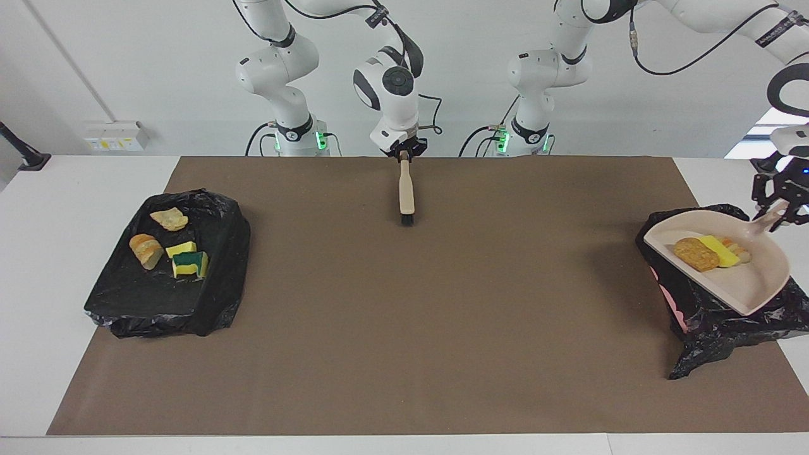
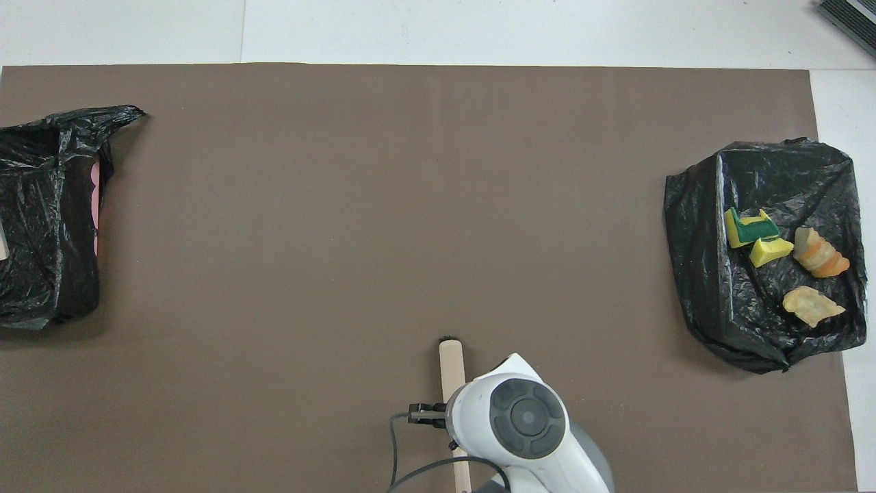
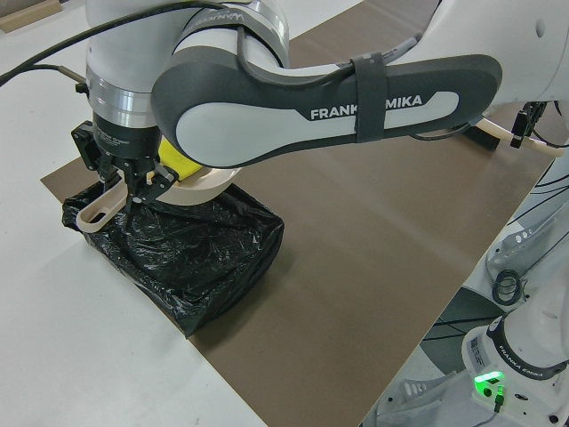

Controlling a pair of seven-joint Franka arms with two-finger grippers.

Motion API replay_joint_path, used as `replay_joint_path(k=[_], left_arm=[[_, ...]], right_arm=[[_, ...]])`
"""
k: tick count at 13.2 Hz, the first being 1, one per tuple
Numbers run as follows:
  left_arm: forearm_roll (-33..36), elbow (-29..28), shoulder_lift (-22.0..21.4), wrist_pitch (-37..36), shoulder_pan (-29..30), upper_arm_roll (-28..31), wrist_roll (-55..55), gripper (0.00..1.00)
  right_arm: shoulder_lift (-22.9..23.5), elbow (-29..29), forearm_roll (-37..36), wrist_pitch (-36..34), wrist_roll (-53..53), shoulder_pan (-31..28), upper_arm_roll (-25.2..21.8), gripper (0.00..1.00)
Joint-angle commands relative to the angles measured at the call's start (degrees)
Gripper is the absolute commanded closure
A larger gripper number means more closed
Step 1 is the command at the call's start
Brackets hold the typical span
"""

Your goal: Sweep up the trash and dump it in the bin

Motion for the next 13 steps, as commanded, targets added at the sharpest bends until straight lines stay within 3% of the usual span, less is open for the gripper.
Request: replay_joint_path(k=[1, 6, 13], left_arm=[[11.39, 2.05, 1.39, 2.55, -0.31, -0.59, 1.42, 1.00], [22.93, 1.79, 1.48, 4.32, -1.72, -0.59, 0.99, 1.00], [34.20, 3.45, 2.36, 5.29, -3.21, -0.76, 0.46, 1.00]], right_arm=[[0.86, 4.19, -6.70, -0.89, -0.94, -5.43, 0.20, 0.00], [1.38, 10.07, -18.04, -3.24, -2.43, -16.07, 0.20, 0.00], [0.86, 28.18, -20.18, -23.98, -11.48, -23.73, 0.02, 0.00]])
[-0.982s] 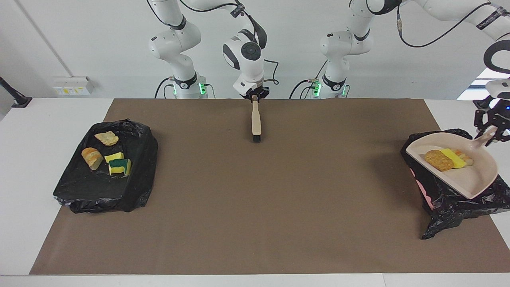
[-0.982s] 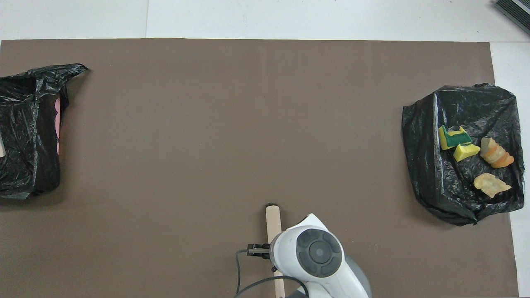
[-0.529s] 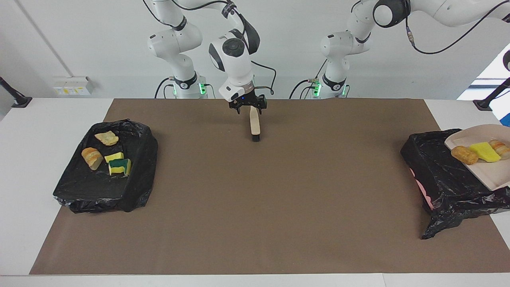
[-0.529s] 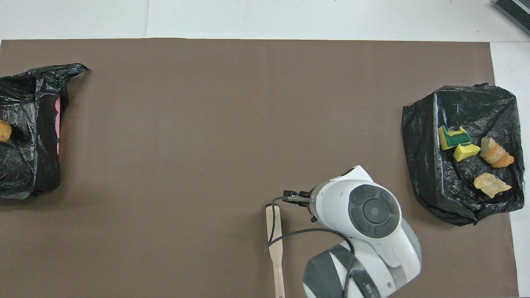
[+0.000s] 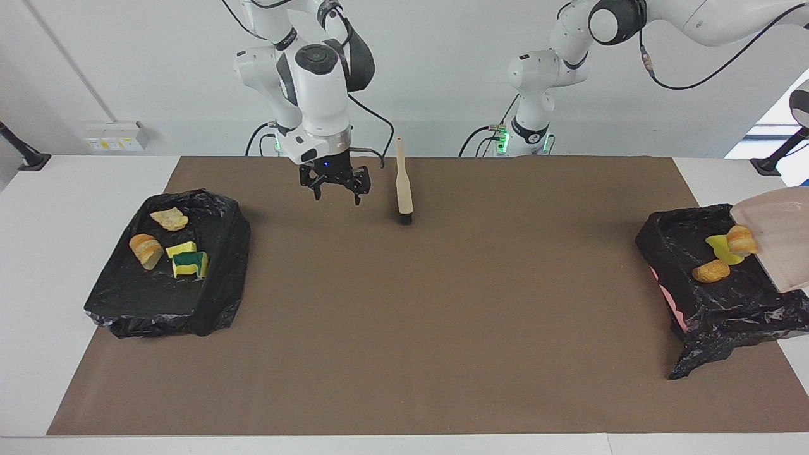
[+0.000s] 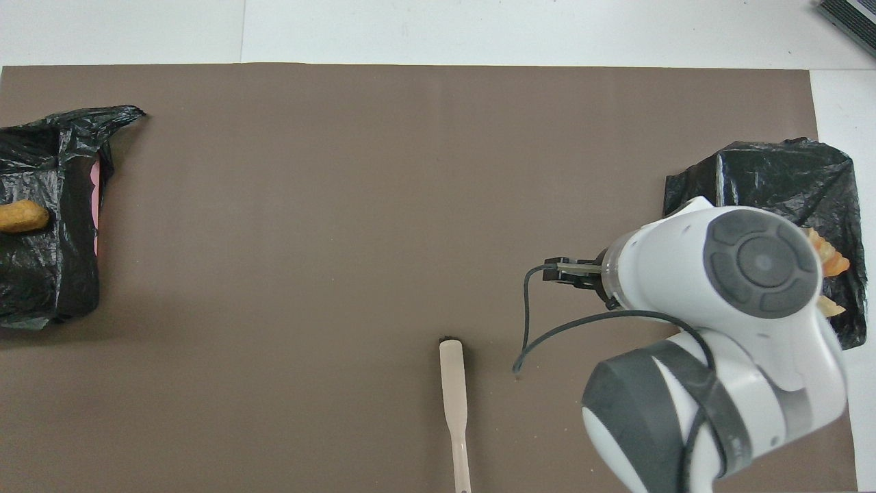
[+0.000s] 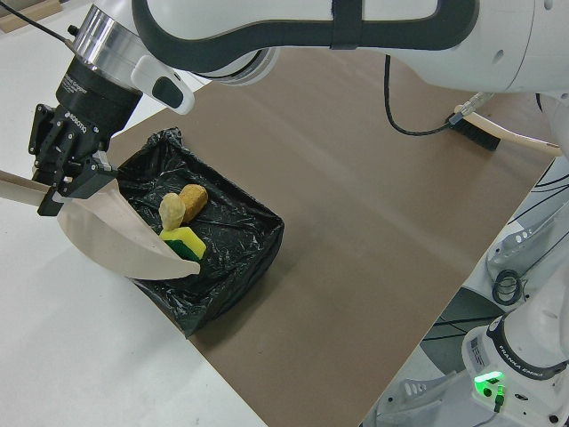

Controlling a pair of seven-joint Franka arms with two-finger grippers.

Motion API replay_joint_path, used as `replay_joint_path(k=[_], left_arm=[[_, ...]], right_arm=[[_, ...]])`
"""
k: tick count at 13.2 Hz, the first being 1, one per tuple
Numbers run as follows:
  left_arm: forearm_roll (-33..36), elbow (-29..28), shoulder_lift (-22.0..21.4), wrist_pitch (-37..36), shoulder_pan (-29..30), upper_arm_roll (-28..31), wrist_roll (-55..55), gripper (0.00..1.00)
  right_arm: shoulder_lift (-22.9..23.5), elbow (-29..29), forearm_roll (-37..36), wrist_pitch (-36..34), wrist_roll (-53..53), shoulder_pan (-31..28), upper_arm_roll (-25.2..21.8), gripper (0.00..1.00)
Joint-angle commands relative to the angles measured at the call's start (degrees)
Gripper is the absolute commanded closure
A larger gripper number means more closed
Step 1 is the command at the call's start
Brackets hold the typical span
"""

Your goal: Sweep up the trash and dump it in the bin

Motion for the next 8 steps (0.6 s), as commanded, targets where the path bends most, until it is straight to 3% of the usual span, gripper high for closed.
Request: replay_joint_path(k=[1, 3, 5, 8], left_arm=[[3.22, 2.82, 1.00, -0.09, -1.14, 0.53, 0.01, 1.00], [0.61, 2.74, -0.23, -0.79, -1.23, -0.61, -0.26, 1.00], [-7.11, 2.56, -1.29, -1.75, -1.40, -0.70, -0.43, 1.00], [-15.29, 2.47, -1.38, -4.82, -1.49, -2.19, -1.22, 1.00]], right_arm=[[0.42, 7.07, -0.89, -7.07, -3.57, -2.70, 0.56, 0.00], [0.42, 11.11, -0.80, -11.63, -5.42, -4.28, 0.55, 0.00], [0.42, 13.67, -0.80, -14.72, -6.04, -5.52, 0.47, 0.00], [-0.54, 16.74, 0.17, -17.45, -6.39, -6.57, -2.86, 0.00]])
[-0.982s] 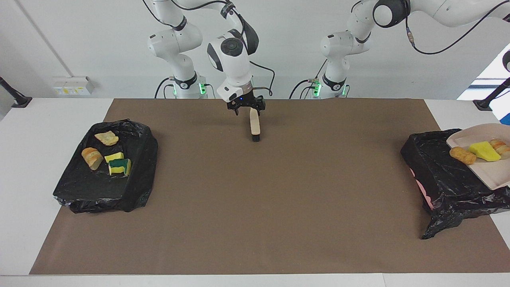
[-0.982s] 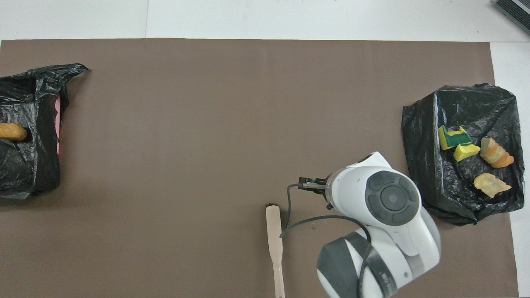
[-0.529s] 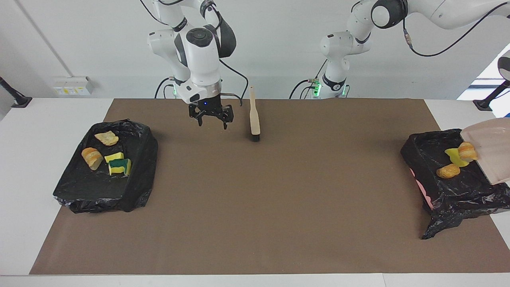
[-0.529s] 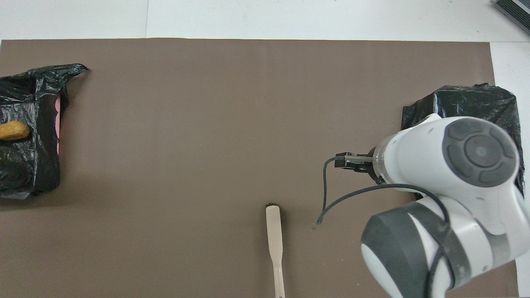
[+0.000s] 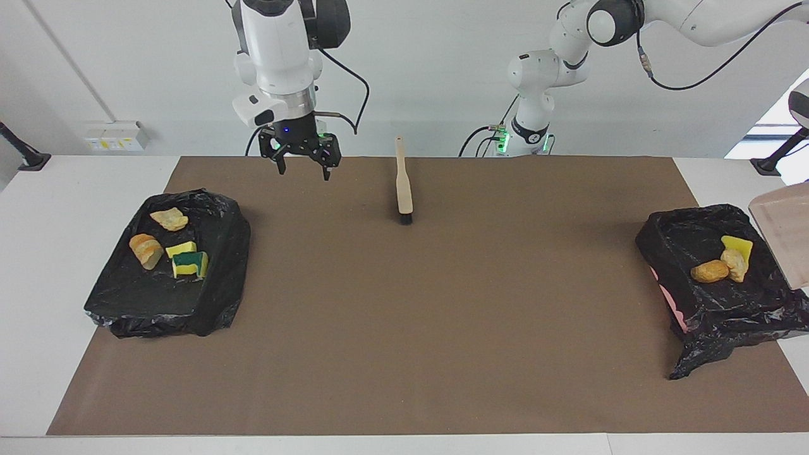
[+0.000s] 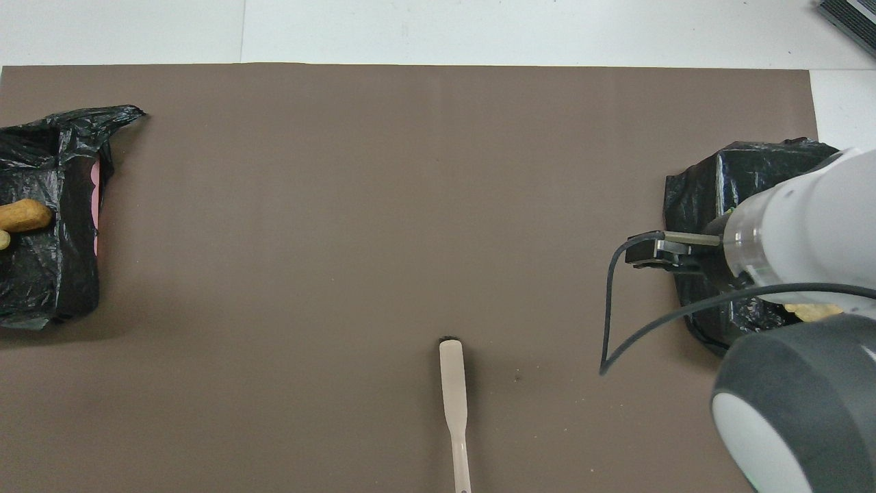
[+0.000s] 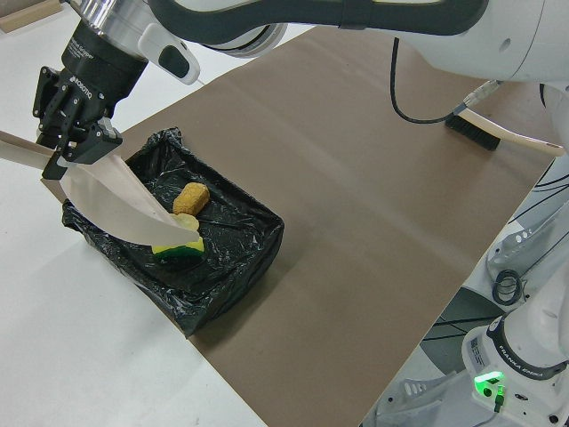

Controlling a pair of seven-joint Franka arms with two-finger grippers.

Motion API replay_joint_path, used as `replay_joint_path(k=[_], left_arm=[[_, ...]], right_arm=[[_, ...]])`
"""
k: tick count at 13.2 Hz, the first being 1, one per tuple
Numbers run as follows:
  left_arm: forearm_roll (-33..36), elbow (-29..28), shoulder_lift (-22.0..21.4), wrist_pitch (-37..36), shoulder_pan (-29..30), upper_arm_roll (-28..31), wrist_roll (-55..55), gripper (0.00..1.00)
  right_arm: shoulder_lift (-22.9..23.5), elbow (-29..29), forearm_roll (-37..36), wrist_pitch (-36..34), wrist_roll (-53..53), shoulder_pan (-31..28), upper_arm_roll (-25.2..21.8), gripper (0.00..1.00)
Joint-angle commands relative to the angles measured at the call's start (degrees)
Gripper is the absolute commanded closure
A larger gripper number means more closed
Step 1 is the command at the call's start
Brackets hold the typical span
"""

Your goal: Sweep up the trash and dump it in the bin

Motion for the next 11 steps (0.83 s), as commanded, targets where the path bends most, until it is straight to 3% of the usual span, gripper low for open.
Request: replay_joint_path(k=[1, 3, 5, 8, 11], left_arm=[[-8.07, 0.24, -0.67, -4.37, -0.37, -1.15, -1.54, 1.00], [-14.59, 0.24, -0.76, -8.58, -0.72, -1.76, -3.12, 1.00], [-15.49, -0.10, -1.54, -12.72, -2.21, -3.95, -8.20, 1.00], [-15.41, -1.95, -2.51, -18.70, -2.30, -11.93, -23.46, 1.00], [-15.40, -5.63, -4.36, -20.73, -2.30, -19.14, -37.98, 1.00]], right_arm=[[-0.29, 4.30, 0.17, -3.95, -2.56, -1.07, -3.25, 0.00], [-0.81, 5.98, 0.17, -6.16, -4.14, -1.07, -6.24, 0.00], [-2.39, 6.16, 0.43, -6.78, -5.98, -1.07, -9.66, 0.00], [-3.36, 5.55, 0.34, -8.27, -13.08, -1.07, -15.56, 0.00], [-3.72, 2.22, 0.34, -7.75, -21.69, -0.99, -16.80, 0.00]])
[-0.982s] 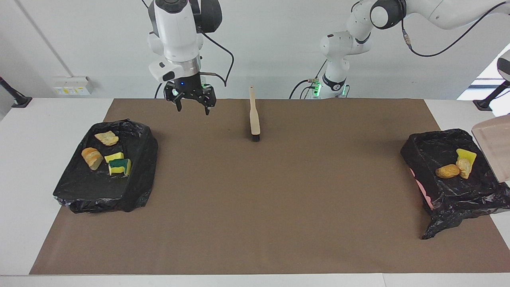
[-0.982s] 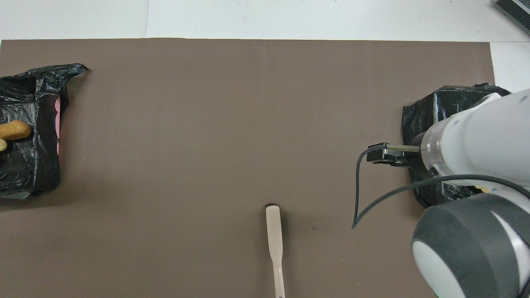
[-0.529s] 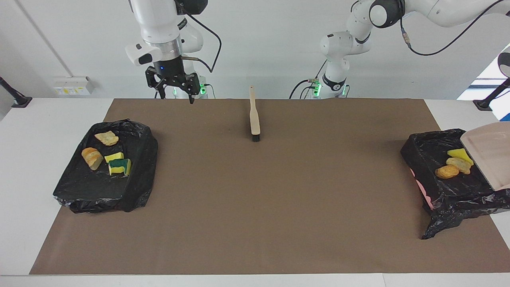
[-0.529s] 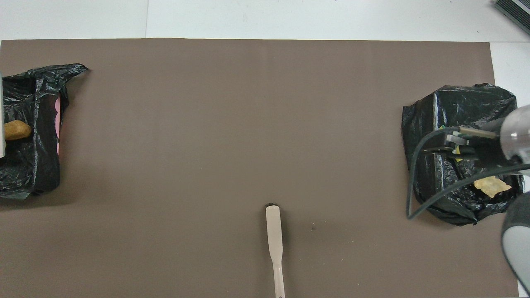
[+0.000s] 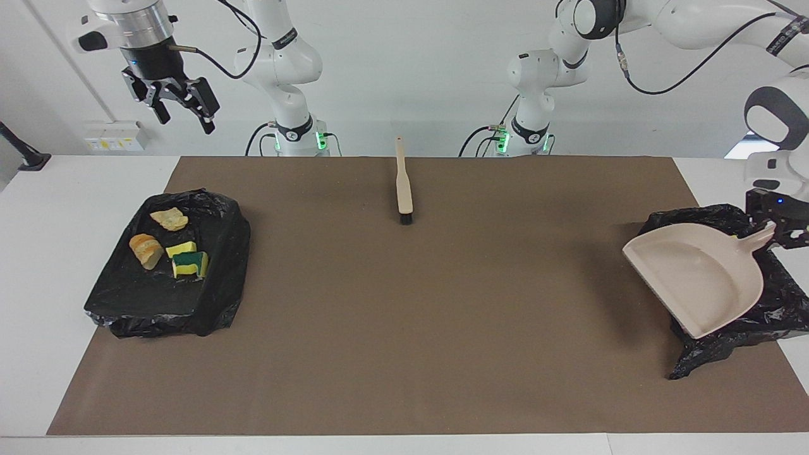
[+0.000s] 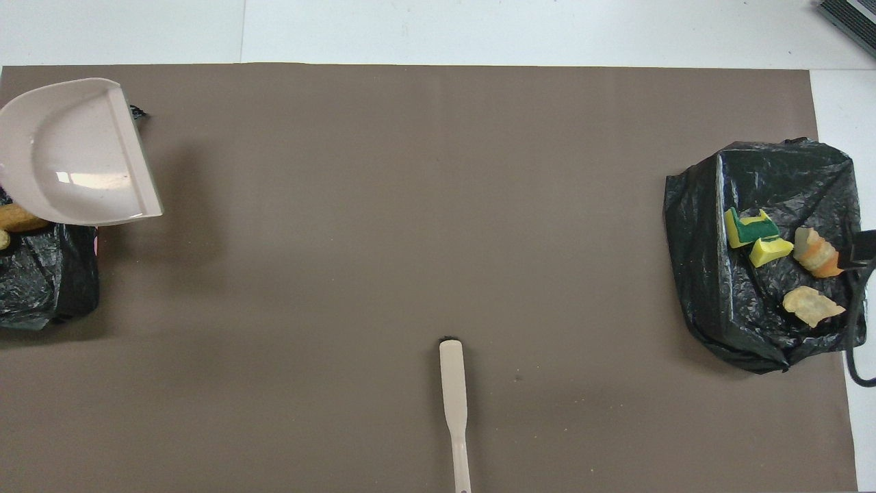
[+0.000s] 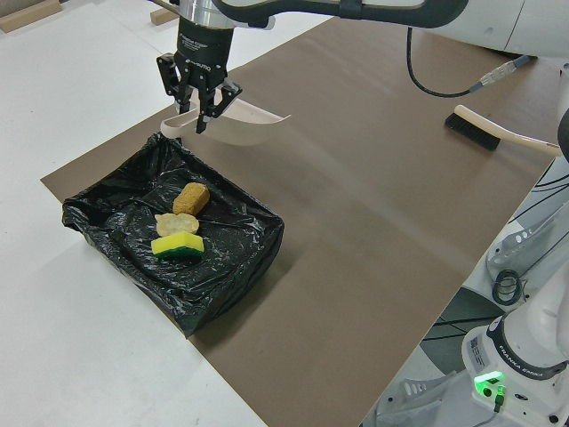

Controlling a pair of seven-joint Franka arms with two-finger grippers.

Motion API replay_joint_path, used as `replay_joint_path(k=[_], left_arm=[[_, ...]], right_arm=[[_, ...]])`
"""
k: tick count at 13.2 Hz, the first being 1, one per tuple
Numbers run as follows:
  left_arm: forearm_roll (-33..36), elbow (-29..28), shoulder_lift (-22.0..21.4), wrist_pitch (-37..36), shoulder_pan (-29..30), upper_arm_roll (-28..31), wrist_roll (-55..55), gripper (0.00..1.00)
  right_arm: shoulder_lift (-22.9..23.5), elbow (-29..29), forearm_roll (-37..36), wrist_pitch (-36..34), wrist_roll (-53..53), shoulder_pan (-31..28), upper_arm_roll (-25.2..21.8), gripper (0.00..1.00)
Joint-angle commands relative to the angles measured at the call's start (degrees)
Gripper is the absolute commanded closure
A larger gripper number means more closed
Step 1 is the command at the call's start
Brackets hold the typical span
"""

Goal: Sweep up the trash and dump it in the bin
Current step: 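Bring the empty dustpan back toward the mat center with the left gripper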

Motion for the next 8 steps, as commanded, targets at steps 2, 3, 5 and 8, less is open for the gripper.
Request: replay_joint_path(k=[2, 3, 5, 8], left_arm=[[-0.70, -6.39, -3.34, -1.54, -0.08, -8.62, -18.84, 1.00], [-0.78, -7.09, -3.25, -1.71, -0.08, -11.26, -24.56, 1.00], [-0.78, -9.55, -3.16, -1.02, -0.34, -17.24, -39.57, 1.00], [-0.96, -10.62, -2.11, 0.21, -0.51, -27.08, -60.75, 1.00]], right_arm=[[-0.44, -2.93, 0.19, 1.20, -12.02, -0.30, 0.45, 0.00], [-0.35, -2.93, 0.19, 1.64, -12.13, -0.04, 0.62, 0.00], [-0.44, -3.19, 0.19, 1.65, -11.96, 0.32, 0.71, 0.00], [-0.61, -3.11, 0.28, 0.34, -12.13, 0.41, 1.06, 0.00]])
